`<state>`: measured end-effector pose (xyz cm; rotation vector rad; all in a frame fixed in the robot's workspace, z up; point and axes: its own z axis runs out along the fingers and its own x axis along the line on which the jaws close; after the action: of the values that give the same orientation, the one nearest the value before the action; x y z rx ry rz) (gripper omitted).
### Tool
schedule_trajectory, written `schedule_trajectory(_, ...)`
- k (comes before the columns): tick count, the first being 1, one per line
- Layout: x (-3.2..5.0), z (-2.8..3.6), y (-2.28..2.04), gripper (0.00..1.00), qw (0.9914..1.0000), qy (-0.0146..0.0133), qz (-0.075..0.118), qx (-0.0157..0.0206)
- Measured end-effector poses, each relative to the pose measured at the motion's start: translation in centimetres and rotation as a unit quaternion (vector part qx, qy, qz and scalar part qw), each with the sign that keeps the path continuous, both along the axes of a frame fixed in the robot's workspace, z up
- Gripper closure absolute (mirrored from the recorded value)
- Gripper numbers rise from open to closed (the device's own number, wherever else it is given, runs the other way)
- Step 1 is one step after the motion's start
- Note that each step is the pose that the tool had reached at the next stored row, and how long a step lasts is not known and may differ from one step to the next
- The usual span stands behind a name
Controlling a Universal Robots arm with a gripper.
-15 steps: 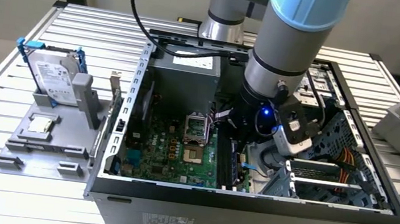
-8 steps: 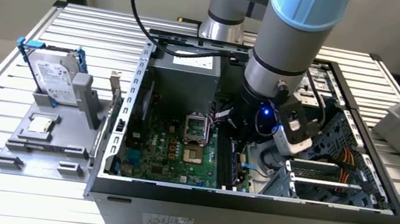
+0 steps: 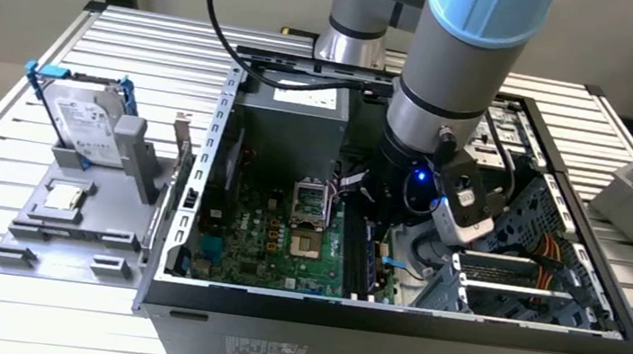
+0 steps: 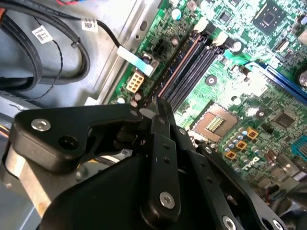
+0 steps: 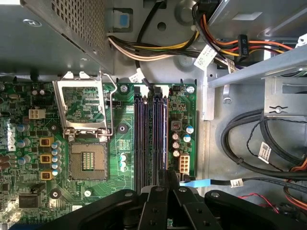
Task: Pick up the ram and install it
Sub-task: 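Insert the ram into the slot, then press down the ram until it locks into place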
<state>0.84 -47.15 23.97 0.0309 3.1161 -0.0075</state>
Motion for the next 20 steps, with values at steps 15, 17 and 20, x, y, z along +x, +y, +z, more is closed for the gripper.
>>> schedule_trajectory(15,-0.03,0.00,0.00,1.00,1.00000,0.0000,0.001,0.0000)
schedule_trajectory(17,-0.03,0.00,0.00,1.00,0.99998,0.0000,0.006,0.0001)
schedule_trajectory(20,-0.03,0.00,0.00,1.00,0.99990,0.0000,0.014,0.0000)
